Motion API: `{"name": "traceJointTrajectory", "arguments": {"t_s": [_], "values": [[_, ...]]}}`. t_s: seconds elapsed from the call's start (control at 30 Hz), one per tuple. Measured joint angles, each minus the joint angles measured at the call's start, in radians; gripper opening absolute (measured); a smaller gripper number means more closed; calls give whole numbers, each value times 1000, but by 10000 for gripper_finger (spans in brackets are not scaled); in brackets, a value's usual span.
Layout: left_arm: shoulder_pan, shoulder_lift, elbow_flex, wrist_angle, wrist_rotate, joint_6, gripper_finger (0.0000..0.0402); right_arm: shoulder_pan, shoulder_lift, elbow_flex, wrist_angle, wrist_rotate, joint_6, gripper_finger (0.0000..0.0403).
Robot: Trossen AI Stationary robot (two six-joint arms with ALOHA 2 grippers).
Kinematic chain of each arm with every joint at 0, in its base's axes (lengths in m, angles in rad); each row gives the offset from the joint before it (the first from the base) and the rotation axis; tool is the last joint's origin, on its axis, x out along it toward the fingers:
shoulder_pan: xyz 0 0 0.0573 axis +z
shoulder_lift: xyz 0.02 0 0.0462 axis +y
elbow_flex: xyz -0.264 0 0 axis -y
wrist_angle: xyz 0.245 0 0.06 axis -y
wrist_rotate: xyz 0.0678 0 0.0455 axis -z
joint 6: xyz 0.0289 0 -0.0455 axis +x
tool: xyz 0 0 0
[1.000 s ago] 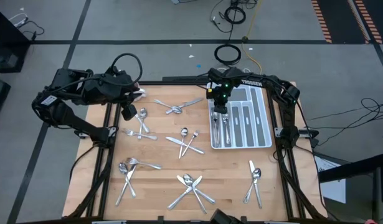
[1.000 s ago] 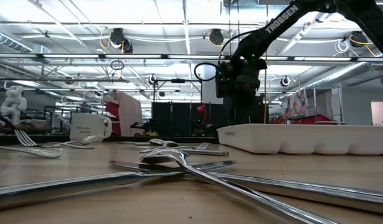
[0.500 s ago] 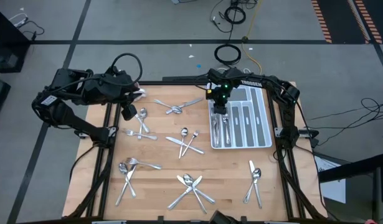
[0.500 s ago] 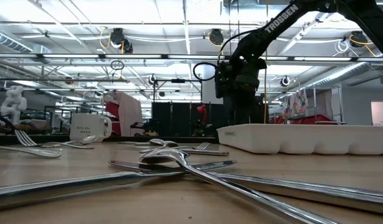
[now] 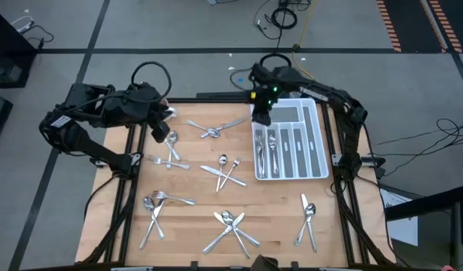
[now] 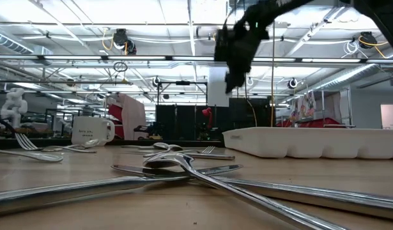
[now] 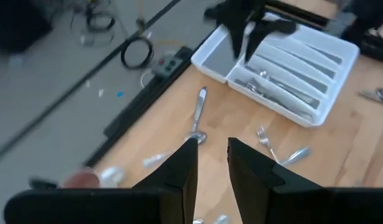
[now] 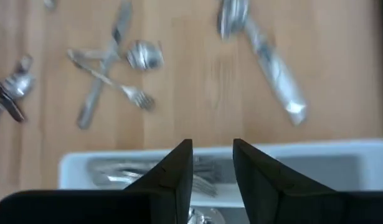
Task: Sort silverware
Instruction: Put the silver fork into the silverware tray
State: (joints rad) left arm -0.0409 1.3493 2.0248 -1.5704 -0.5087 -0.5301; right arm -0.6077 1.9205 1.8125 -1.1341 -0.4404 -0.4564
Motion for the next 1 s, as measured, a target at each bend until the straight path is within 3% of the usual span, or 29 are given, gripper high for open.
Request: {"name": "traceJointTrajectory", "arguments": {"t_s": [0.13,0.3,0.43,0.6,0.77,1.0], "values": [[-24,-1,-142,1,-4,-159,93,16,-46,171,-95,32,-14,107],[-72,1,-458,-1,12,-344,93,32,-116,330,-222,113,-40,107],[-111,1,-696,44,78,-526,93,34,-200,352,-277,147,-52,107],[-177,1,-890,154,156,-742,93,34,-295,352,-340,197,-53,107],[-264,1,-1000,274,229,-746,93,34,-364,352,-368,210,-53,107],[-395,1,-1056,287,247,-690,93,34,-404,352,-392,209,-49,107]]}}
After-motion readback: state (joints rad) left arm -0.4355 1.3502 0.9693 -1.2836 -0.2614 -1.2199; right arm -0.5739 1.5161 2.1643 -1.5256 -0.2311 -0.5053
